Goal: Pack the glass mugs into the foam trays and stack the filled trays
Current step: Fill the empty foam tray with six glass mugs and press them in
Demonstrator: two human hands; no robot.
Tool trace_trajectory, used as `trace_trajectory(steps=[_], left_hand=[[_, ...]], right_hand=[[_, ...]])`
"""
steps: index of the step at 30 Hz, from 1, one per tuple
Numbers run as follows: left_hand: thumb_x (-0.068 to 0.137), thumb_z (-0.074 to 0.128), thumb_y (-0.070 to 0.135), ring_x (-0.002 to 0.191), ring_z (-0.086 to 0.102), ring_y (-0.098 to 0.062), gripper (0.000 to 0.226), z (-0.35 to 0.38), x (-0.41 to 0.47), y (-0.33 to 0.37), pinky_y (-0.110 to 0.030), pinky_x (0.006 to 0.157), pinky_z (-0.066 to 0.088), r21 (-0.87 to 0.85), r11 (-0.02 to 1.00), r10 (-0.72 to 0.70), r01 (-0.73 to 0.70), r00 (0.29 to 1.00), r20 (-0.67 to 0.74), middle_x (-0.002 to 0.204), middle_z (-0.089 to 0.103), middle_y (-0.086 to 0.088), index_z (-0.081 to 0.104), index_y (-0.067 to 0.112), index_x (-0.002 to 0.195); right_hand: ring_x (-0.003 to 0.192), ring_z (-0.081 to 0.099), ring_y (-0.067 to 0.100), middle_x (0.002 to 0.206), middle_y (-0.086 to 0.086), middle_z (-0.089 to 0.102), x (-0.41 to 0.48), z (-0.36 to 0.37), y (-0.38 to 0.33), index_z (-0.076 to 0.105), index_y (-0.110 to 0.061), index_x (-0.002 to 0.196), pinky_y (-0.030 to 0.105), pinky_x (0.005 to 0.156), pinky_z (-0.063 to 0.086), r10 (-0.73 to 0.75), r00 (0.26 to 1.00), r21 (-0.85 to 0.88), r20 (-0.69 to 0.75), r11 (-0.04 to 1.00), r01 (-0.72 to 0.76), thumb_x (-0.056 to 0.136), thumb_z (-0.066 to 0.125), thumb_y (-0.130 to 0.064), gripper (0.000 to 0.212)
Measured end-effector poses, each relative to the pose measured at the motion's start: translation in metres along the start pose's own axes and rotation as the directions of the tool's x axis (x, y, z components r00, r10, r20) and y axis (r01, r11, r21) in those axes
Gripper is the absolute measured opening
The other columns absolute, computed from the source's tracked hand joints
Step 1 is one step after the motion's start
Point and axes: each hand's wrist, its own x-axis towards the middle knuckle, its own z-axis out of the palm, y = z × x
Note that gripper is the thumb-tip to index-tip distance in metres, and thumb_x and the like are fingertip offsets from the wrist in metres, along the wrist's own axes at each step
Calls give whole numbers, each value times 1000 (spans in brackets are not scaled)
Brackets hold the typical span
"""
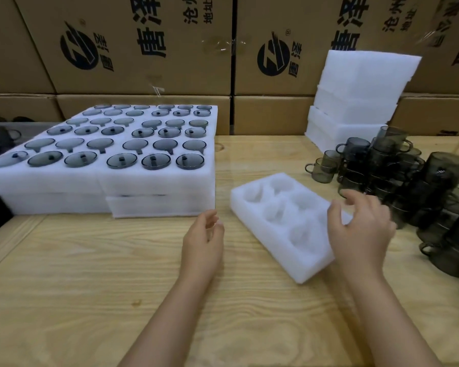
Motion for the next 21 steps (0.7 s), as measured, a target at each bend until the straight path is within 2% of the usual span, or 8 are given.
trace_trajectory(steps=[3,6,9,11,13,15,18,21], left_hand=[[97,53,18,91,54,16,30,0,10,1,6,71,33,-84,996,-28,30,999,18,117,59,8,55,17,126],[98,51,21,109,52,0,36,-1,20,-2,3,80,33,-99,995,-18,24,998,64,127,54,7,50,16,134],[99,49,27,114,55,-11,28,-2,24,-2,-24,99,41,-143,990,-3,11,998,56,123,59,2,54,20,126],[93,48,39,109,59,-17,32,-2,21,-1,-37,99,45,-186,983,3,12,997,80,110,64,2,58,21,117],[88,50,39,100,62,-18,32,-2,20,2,-38,94,47,-280,959,-13,52,990,137,108,66,-3,60,21,112],[93,55,25,98,62,-18,19,-3,19,4,-34,90,50,-384,918,-9,93,976,216,118,63,-10,59,22,111],[79,61,21,103,62,-13,42,-6,18,4,-25,86,51,-429,896,58,117,925,375,124,61,-5,56,19,121],[69,63,13,100,66,-15,51,-8,17,3,-27,84,54,-402,907,99,122,869,486,111,68,-2,60,14,120]], right_hand=[[122,35,30,133,8,45,16,-3,24,54,-20,126,45,100,30,284,923,-159,261,955,-249,85,59,-37,45],[99,56,24,108,2,63,20,-6,32,64,-24,99,41,83,47,396,751,90,528,854,-513,85,58,-22,15],[80,60,19,86,-3,66,26,-10,38,66,-24,90,34,67,48,365,733,119,573,848,-516,81,49,-4,28],[75,63,23,83,4,68,30,-13,41,68,-20,87,33,64,48,360,709,134,606,833,-537,76,45,5,36],[72,66,29,81,11,70,32,-15,42,71,-17,82,33,62,51,339,652,165,678,794,-585,73,44,10,40],[66,66,29,77,12,71,33,-16,42,72,-15,77,32,59,51,272,584,195,765,766,-612,71,42,12,41],[61,65,28,73,15,68,27,-12,33,71,-13,73,30,54,51,140,470,240,871,714,-658,70,39,15,43],[56,63,24,69,14,65,21,-2,23,70,-9,73,25,50,50,71,475,308,877,675,-671,71,37,18,43]])
